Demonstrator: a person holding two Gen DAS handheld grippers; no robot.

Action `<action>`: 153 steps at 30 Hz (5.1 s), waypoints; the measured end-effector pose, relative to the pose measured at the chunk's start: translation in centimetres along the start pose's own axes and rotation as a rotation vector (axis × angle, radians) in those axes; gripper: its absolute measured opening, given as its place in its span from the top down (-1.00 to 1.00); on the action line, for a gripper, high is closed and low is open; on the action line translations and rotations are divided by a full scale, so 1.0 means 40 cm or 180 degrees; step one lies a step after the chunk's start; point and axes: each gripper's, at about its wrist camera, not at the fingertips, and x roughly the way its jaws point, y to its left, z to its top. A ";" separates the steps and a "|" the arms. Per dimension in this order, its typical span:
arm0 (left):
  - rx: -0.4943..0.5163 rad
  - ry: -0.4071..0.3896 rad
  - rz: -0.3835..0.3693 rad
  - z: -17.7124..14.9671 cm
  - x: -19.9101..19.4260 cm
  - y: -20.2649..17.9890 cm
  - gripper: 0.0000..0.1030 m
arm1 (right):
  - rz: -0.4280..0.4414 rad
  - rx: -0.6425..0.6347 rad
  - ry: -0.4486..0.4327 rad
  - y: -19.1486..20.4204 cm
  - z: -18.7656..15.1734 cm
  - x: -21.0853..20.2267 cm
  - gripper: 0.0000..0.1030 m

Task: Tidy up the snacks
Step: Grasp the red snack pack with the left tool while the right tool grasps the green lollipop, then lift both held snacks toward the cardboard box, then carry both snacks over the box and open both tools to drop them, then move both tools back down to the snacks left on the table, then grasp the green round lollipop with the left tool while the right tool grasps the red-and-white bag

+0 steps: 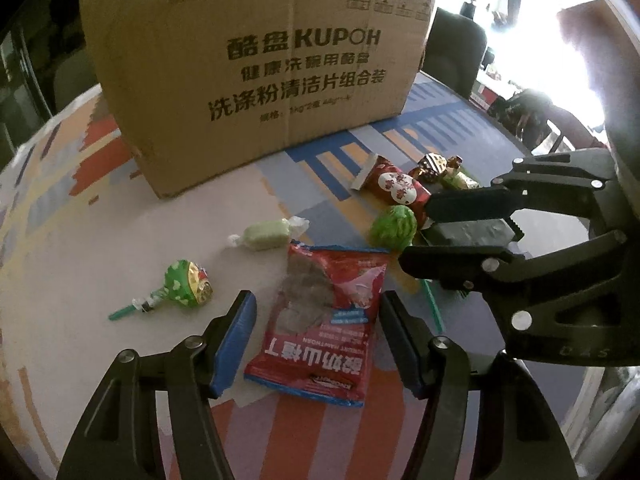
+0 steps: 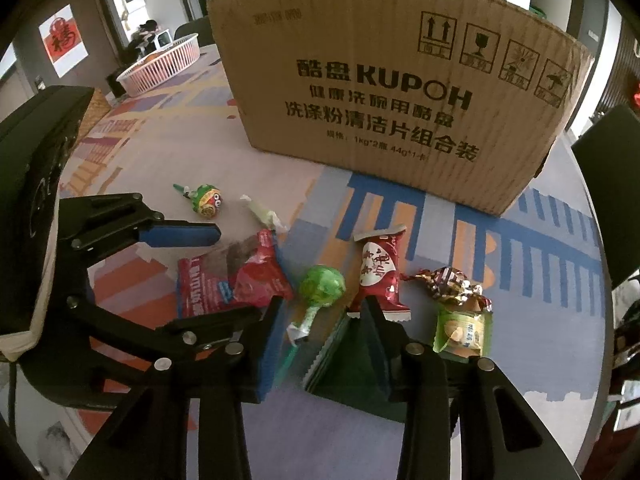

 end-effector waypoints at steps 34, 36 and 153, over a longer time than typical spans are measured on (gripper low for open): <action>-0.0854 -0.0499 0.0094 -0.007 -0.143 0.014 0.22 | 0.0169 0.0230 -0.0179 -0.008 0.013 -0.025 0.46; -0.0853 -0.0573 0.0108 0.003 -0.166 0.007 0.21 | 0.0161 0.0232 -0.0252 -0.009 0.016 -0.048 0.46; -0.0320 -0.0193 0.0752 0.015 -0.139 0.066 -0.22 | -0.0296 0.0285 -0.0304 -0.018 0.060 -0.081 0.03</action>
